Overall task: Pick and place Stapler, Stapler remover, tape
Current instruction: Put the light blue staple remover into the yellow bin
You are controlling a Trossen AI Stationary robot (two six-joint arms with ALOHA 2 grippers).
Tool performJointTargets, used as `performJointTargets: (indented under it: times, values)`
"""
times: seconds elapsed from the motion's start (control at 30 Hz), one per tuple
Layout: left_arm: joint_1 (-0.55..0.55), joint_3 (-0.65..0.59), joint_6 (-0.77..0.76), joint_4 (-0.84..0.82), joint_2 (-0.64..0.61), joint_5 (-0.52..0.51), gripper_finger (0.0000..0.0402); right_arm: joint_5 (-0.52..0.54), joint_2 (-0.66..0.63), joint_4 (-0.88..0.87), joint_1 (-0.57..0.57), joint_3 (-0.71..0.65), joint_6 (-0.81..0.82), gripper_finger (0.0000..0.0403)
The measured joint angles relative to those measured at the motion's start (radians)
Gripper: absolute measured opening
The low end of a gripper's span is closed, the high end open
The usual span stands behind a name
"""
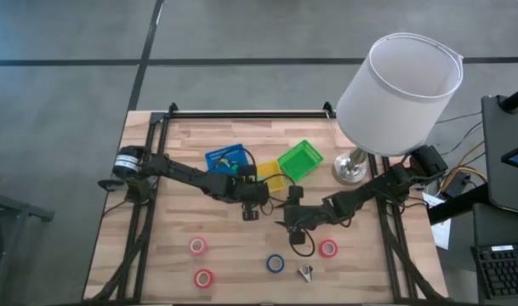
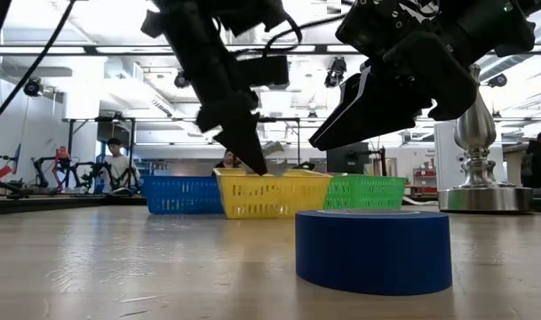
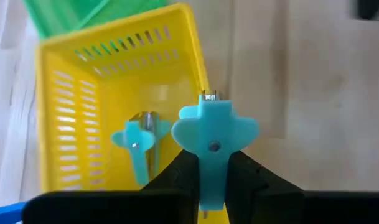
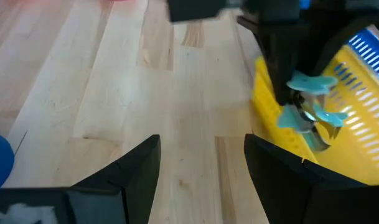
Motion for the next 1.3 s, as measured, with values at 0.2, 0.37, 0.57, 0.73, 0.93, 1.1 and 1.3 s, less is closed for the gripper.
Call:
performJointTargets:
  times: [0.2, 0.37, 0.57, 0.73, 0.93, 1.1, 1.3]
  values:
    - [0.011, 0.0, 0.029, 0.032, -0.002, 0.0, 0.0053, 0.0, 0.0, 0.0, 0.0, 0.0, 0.002, 0.0226]
    - [0.015, 0.011, 0.052, 0.042, -0.026, -0.01, 0.0058, 0.0, 0.0, 0.0, 0.0, -0.002, 0.002, 0.0226]
    - [0.057, -0.005, 0.007, 0.037, -0.022, -0.023, 0.0042, 0.0, 0.0, 0.0, 0.0, -0.003, 0.003, 0.0226]
    - [0.111, -0.025, -0.062, 0.043, -0.017, -0.034, 0.0063, 0.0, 0.0, 0.0, 0.0, -0.004, 0.003, 0.0226]
    - [0.17, -0.064, -0.116, 0.06, -0.015, 0.008, 0.006, 0.0, 0.0, 0.0, 0.0, -0.004, 0.0, 0.0226]
    - [0.182, -0.117, -0.115, 0.087, -0.01, 0.072, 0.0053, 0.0, 0.0, 0.0, 0.0, -0.004, 0.0, 0.0226]
    - [0.182, -0.122, -0.102, 0.101, -0.011, 0.068, 0.0091, 0.0, 0.0, 0.0, 0.0, -0.004, 0.0, 0.0226]
